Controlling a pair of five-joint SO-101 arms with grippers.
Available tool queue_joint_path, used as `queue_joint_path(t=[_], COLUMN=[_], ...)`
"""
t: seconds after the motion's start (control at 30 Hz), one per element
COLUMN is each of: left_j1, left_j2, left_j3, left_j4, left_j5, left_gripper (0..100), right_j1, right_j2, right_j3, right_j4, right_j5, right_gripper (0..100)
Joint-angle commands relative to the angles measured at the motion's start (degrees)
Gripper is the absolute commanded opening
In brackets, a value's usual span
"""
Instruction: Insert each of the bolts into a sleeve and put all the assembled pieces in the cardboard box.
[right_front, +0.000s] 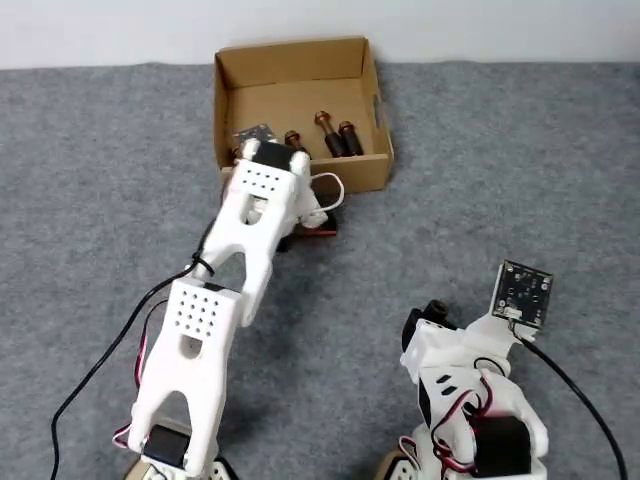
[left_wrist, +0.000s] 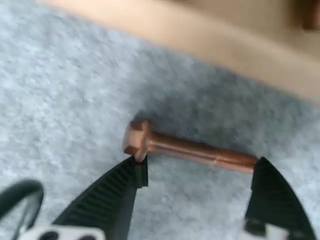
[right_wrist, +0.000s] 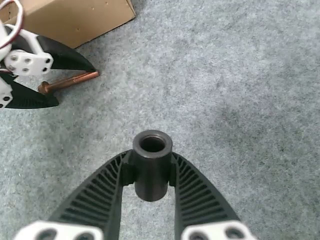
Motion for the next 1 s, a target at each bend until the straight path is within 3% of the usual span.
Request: queue_joint_path(t=[0.0, 0.33, 0.97], left_j1=[-4.6, -5.6, -10.2], left_j2=[0.1, -0.4, 0.3], left_j3=[-0.2, -0.7, -1.0], left_j4=[2.3, 2.3, 2.3], left_j5=[0.6, 0.5, 0.5], left_gripper=[28, 9, 9], right_j1=[0.5, 0.4, 0.4], right_j2=[0.0, 0.1, 0.0], right_j3=[-0.4, -0.4, -0.4], right_j4=[-0.5, -0.5, -0.4], right_j5=[0.5, 0.5, 0.5], right_gripper=[0.9, 0.9, 0.9])
